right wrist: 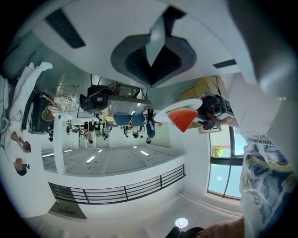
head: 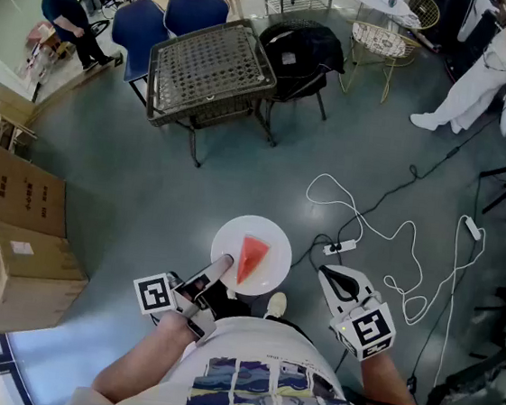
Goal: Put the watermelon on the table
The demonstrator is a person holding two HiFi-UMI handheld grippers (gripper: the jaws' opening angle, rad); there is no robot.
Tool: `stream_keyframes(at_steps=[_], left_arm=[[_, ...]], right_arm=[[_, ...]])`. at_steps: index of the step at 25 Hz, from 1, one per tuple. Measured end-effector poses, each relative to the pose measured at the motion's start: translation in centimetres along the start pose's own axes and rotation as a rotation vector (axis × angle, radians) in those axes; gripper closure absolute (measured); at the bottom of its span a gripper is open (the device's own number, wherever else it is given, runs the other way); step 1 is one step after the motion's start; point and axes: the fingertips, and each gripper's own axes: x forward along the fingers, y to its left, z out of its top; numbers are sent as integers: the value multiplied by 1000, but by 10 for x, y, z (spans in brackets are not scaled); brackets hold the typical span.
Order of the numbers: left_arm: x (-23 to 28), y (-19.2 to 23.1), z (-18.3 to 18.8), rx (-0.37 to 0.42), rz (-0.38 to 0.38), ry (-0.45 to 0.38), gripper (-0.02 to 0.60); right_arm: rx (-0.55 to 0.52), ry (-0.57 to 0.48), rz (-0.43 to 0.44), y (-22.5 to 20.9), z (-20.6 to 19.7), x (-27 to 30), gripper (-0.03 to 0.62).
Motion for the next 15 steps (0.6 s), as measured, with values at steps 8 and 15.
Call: stream_keyframes(at_steps=[8,15], left_arm=[[0,-13,-9,31,-9,-14,557],[-21,-20,15,30,1,-80,557]], right_arm=[[-19,-16,24,3,3,-11,585],[-81,-33,96,19,20,20,583]])
